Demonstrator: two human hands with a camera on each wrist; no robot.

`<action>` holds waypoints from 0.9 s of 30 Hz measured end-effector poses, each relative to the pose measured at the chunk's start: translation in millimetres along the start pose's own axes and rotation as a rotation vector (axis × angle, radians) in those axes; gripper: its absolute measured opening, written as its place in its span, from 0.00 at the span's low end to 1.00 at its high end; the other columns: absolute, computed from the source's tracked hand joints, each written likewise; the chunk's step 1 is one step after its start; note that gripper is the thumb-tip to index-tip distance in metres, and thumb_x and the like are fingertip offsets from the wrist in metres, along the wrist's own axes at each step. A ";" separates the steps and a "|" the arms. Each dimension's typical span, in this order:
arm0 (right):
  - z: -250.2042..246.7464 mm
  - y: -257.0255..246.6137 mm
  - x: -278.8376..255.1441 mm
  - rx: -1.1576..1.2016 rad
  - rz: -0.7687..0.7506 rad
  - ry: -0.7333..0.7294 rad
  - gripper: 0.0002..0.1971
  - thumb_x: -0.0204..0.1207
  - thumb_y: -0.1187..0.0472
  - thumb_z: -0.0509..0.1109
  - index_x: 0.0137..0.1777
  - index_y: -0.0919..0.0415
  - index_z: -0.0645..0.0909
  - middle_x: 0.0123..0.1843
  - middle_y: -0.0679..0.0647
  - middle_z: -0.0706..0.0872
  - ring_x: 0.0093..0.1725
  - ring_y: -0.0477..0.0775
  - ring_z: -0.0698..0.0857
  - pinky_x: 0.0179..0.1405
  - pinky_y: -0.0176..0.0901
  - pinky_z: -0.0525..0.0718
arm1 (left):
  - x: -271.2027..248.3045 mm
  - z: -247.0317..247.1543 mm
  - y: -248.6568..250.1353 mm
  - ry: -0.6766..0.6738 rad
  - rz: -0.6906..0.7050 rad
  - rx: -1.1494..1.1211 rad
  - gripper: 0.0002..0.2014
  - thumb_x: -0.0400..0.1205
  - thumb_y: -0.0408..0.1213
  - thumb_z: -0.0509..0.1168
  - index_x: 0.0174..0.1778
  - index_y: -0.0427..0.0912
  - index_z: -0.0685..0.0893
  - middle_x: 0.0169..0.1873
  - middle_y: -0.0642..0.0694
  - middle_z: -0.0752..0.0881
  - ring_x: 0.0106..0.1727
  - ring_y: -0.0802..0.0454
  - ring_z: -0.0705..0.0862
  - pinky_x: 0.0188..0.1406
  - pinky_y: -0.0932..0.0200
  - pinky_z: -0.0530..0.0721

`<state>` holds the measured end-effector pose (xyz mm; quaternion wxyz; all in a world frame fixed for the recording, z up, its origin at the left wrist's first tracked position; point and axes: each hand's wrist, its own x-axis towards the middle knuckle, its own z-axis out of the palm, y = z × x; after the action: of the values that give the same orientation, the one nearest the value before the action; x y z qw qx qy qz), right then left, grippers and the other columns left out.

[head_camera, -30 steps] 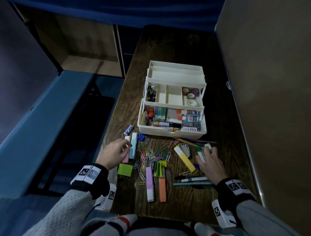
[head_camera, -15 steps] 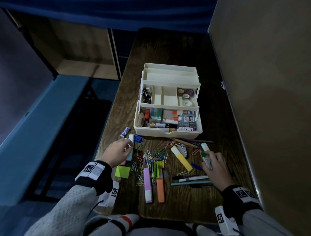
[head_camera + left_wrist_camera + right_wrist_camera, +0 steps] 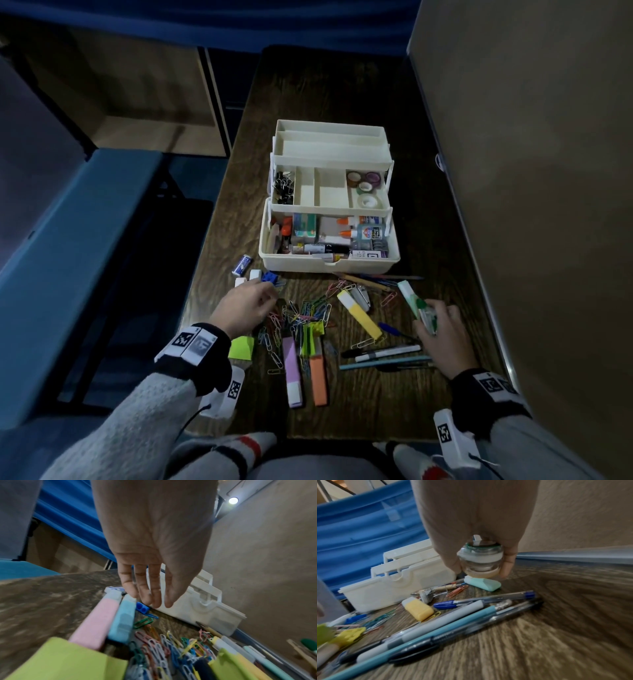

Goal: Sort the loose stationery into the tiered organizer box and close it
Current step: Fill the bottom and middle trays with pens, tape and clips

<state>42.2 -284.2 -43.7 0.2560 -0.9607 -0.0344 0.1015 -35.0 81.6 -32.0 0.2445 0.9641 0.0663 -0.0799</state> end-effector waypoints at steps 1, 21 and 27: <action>-1.9 1.9 0.0 0.004 0.022 0.006 0.19 0.78 0.56 0.69 0.68 0.54 0.72 0.57 0.57 0.72 0.51 0.59 0.78 0.47 0.49 0.78 | 3.8 1.6 5.6 -0.008 0.034 0.001 0.07 0.83 0.45 0.61 0.50 0.52 0.84 0.44 0.56 0.79 0.44 0.56 0.81 0.44 0.59 0.81; -14.5 14.1 -0.1 -0.024 0.072 -0.174 0.18 0.80 0.54 0.66 0.69 0.55 0.72 0.59 0.55 0.72 0.54 0.58 0.79 0.46 0.48 0.80 | 90.7 58.3 134.1 -0.183 0.556 0.395 0.27 0.82 0.39 0.62 0.78 0.44 0.66 0.70 0.41 0.71 0.71 0.40 0.69 0.69 0.44 0.71; -13.2 8.3 4.3 0.044 0.023 -0.166 0.18 0.80 0.54 0.67 0.69 0.52 0.73 0.58 0.51 0.71 0.54 0.52 0.78 0.47 0.48 0.80 | 103.6 77.7 149.8 -0.209 0.504 0.511 0.29 0.77 0.49 0.69 0.71 0.41 0.72 0.66 0.39 0.73 0.64 0.37 0.73 0.61 0.41 0.78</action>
<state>49.4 -297.3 -37.4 0.2720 -0.9435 -0.0420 0.1847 82.0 -77.2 -49.6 0.0133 0.9667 -0.2204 -0.1293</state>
